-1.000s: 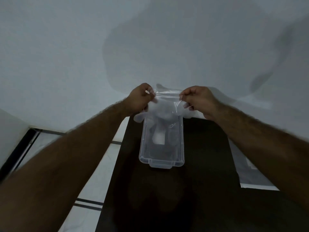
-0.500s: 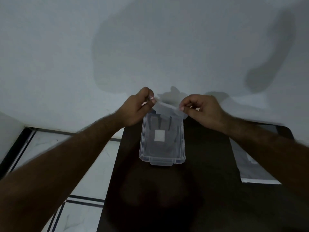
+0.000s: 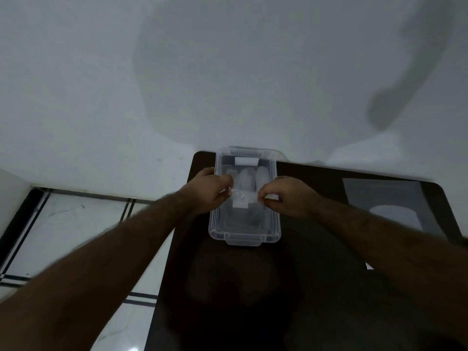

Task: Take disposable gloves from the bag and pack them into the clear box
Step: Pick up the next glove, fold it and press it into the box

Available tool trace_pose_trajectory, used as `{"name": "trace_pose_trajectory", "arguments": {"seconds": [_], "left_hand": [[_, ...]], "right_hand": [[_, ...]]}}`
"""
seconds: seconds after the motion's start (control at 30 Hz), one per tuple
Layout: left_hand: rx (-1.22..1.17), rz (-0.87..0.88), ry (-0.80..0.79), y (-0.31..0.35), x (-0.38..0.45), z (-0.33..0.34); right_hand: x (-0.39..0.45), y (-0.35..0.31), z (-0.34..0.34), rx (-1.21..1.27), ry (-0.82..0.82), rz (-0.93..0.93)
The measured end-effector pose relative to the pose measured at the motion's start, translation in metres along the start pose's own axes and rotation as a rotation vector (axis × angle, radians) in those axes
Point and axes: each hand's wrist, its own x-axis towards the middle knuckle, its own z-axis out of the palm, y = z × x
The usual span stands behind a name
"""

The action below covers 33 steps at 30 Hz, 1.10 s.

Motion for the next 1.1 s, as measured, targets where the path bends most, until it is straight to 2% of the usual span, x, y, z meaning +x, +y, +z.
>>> {"name": "trace_pose_trajectory", "arguments": {"seconds": [0.13,0.2,0.27,0.37,0.47,0.6,0.73,0.8,0.9,1.03,1.1], "left_hand": [[0.216,0.014,-0.151,0.005,0.009,0.000],[0.253,0.039,-0.210,0.006,0.010,0.002],[0.240,0.040,-0.213,0.006,0.011,0.002],[0.058,-0.073,-0.095,0.006,0.016,-0.005],[-0.161,-0.173,0.108,0.002,0.028,-0.020],[-0.388,-0.234,0.244,-0.001,0.046,-0.049],[-0.548,-0.257,0.388,0.006,0.058,-0.075],[-0.648,-0.276,0.428,0.010,0.059,-0.086],[-0.622,-0.224,0.463,0.013,0.054,-0.096],[-0.594,-0.146,0.418,0.013,0.038,-0.092],[-0.466,-0.118,0.372,0.012,0.030,-0.086]], "right_hand": [[0.011,0.007,0.013,-0.171,-0.118,-0.002],[0.014,0.007,0.021,-0.246,-0.197,-0.018],[0.015,0.008,0.025,-0.247,-0.201,-0.035],[0.018,0.011,0.019,-0.086,-0.057,-0.004],[0.027,0.016,0.000,0.184,0.141,0.123],[0.051,0.022,-0.025,0.402,0.396,0.308],[0.067,0.019,-0.057,0.592,0.537,0.344],[0.068,0.016,-0.072,0.596,0.565,0.307],[0.063,0.014,-0.085,0.536,0.553,0.226],[0.052,0.012,-0.084,0.377,0.433,0.116],[0.044,0.009,-0.079,0.302,0.356,0.061]]}}
